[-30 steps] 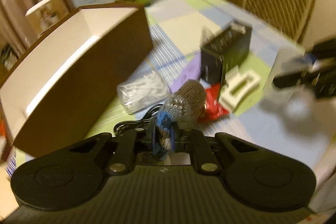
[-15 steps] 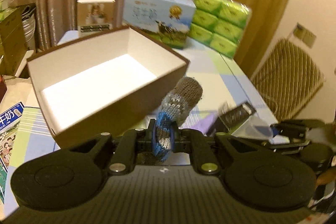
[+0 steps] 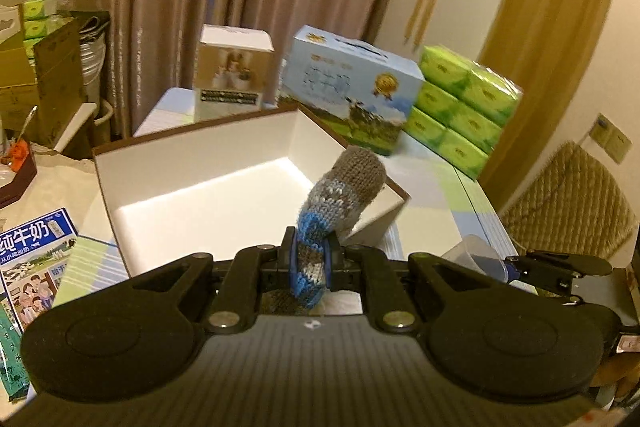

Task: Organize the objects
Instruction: 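Lift and carry sock with left tool while right tool carries cup to box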

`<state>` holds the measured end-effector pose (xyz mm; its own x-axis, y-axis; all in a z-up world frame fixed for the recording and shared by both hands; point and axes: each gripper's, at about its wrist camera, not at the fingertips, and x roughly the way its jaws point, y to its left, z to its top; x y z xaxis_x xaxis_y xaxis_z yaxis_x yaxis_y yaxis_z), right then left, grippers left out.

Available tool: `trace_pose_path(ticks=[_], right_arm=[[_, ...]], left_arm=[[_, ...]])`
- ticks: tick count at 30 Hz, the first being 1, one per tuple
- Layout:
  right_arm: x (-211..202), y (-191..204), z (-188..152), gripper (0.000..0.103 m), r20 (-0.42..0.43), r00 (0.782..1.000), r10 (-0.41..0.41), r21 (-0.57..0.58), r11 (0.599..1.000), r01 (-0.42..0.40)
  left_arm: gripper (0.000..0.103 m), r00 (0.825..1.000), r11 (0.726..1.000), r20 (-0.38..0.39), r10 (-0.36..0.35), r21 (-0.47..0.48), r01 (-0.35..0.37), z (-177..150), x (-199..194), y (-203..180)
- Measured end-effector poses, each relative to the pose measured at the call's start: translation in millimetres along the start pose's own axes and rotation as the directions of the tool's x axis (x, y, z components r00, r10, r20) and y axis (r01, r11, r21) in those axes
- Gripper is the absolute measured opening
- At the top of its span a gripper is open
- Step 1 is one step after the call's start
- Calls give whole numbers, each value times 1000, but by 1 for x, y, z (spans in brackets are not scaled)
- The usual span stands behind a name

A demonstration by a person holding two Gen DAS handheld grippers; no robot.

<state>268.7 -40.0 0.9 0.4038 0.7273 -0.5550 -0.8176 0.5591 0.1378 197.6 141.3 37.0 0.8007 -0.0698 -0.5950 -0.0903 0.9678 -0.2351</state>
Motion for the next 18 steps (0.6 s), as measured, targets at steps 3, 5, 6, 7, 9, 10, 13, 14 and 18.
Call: trace_pose_path(ticks=[3, 5, 6, 7, 9, 10, 13, 14, 18], right_arm=[[15, 2, 15, 37, 13, 1000, 11, -18, 1000, -10], [26, 3, 24, 37, 18, 1000, 19, -28, 999, -19], [31, 4, 28, 37, 19, 999, 26, -31, 999, -25], [36, 4, 31, 37, 17, 999, 29, -33, 999, -29], [48, 4, 37, 37, 13, 999, 32, -39, 999, -32], [54, 4, 40, 37, 11, 999, 31, -41, 999, -31], [70, 2, 45, 37, -1, 1000, 30, -43, 999, -30], [76, 2, 47, 37, -6, 1000, 25, -43, 999, -25], [96, 0, 50, 37, -19, 1000, 23, -29, 999, -23]], left_arm=[[9, 1000, 1000, 14, 25, -19, -25, 8, 4, 8], [9, 999, 999, 23, 38, -29, -37, 14, 7, 13], [9, 999, 999, 25, 44, -31, -43, 17, 10, 15], [9, 998, 998, 26, 50, -34, -49, 19, 12, 17], [9, 998, 997, 25, 58, -44, -57, 24, 18, 22], [9, 998, 997, 22, 63, -47, -62, 25, 20, 23], [9, 997, 995, 12, 79, -62, -78, 27, 30, 30], [9, 996, 994, 5, 88, -69, -87, 28, 34, 33], [9, 993, 987, -31, 117, -107, -120, 27, 51, 47]])
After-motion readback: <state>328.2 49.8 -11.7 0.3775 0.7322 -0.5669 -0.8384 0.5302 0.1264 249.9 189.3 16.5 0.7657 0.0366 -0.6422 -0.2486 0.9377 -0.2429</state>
